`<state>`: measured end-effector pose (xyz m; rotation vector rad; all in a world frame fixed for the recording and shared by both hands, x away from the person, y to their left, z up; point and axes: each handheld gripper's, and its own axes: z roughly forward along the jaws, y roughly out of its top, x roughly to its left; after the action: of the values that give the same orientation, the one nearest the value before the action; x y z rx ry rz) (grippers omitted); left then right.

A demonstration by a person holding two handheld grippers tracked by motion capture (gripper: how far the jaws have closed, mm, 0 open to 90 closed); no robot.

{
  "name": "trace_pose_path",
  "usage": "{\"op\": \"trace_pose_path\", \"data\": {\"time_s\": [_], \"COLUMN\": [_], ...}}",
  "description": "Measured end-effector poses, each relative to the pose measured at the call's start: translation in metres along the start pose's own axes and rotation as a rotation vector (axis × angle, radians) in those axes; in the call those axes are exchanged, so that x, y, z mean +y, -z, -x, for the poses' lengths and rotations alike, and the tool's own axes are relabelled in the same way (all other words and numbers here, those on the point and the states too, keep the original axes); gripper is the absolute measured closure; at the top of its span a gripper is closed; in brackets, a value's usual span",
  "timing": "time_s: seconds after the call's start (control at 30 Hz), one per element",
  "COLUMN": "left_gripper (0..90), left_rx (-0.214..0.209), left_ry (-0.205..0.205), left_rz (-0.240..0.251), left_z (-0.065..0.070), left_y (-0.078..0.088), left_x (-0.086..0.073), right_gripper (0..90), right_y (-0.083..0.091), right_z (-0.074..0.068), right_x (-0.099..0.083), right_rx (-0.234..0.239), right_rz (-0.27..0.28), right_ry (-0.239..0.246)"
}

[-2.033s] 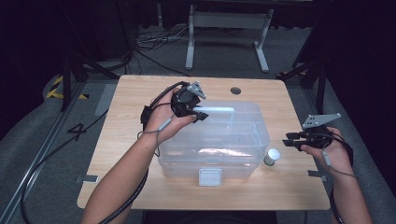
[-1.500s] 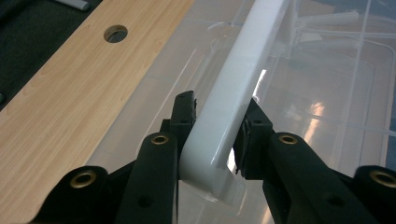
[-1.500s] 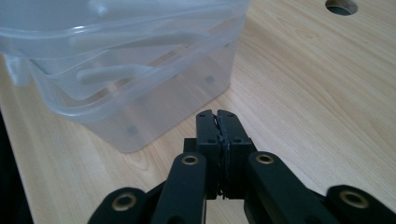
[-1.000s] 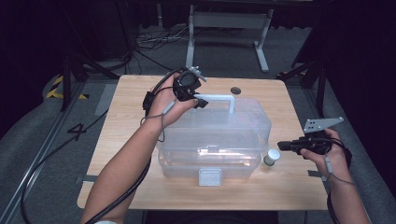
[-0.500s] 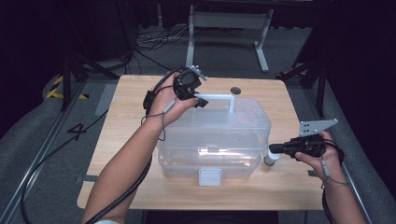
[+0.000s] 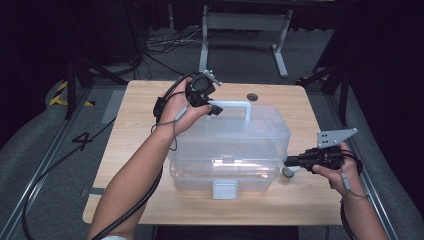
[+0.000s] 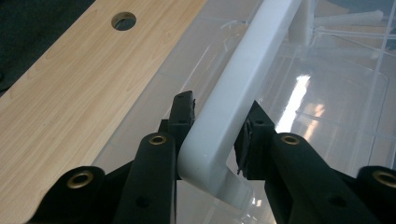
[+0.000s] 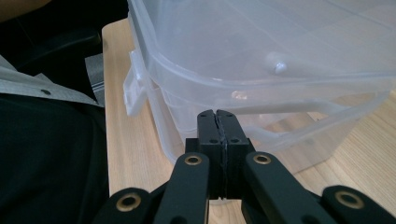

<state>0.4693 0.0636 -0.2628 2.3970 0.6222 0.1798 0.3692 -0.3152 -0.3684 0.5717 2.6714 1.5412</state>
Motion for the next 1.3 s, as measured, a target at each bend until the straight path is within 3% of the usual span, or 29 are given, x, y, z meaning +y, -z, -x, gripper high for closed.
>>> {"op": "trace_pose_path", "data": {"time_s": [0.47, 0.57, 0.63, 0.73, 0.87, 1.0, 1.07, 1.3], "left_gripper": [71.6, 68.5, 61.3, 59.4, 57.8, 54.3, 49.9, 47.7], "left_rx": [-0.034, -0.048, -0.029, -0.004, -0.066, -0.098, -0.085, -0.052], "left_ry": [0.009, -0.011, -0.030, -0.047, -0.031, -0.026, -0.024, -0.005], "left_rz": [-0.011, -0.016, -0.012, -0.016, 0.040, 0.078, 0.087, 0.167], "left_z": [-0.003, -0.001, 0.003, 0.005, -0.002, -0.004, -0.004, -0.003], "left_y": [0.000, 0.001, 0.003, 0.005, 0.008, 0.010, 0.012, 0.034], "left_x": [0.000, 0.000, 0.000, 0.000, -0.005, -0.009, -0.009, -0.011], "right_gripper": [90.0, 90.0, 90.0, 90.0, 90.0, 90.0, 90.0, 90.0], "right_y": [-0.001, -0.001, -0.002, -0.002, -0.002, -0.001, -0.001, 0.001], "right_z": [0.000, 0.000, 0.000, 0.000, 0.001, 0.001, 0.002, 0.002], "right_x": [0.000, 0.000, 0.000, -0.001, -0.002, 0.000, 0.000, 0.003], "right_rx": [-0.004, -0.007, -0.010, -0.010, -0.013, -0.020, -0.012, -0.019], "right_rz": [0.018, 0.010, 0.008, 0.007, 0.015, 0.016, 0.022, 0.037], "right_ry": [0.006, 0.008, 0.008, 0.007, 0.003, 0.011, 0.009, 0.021]}}
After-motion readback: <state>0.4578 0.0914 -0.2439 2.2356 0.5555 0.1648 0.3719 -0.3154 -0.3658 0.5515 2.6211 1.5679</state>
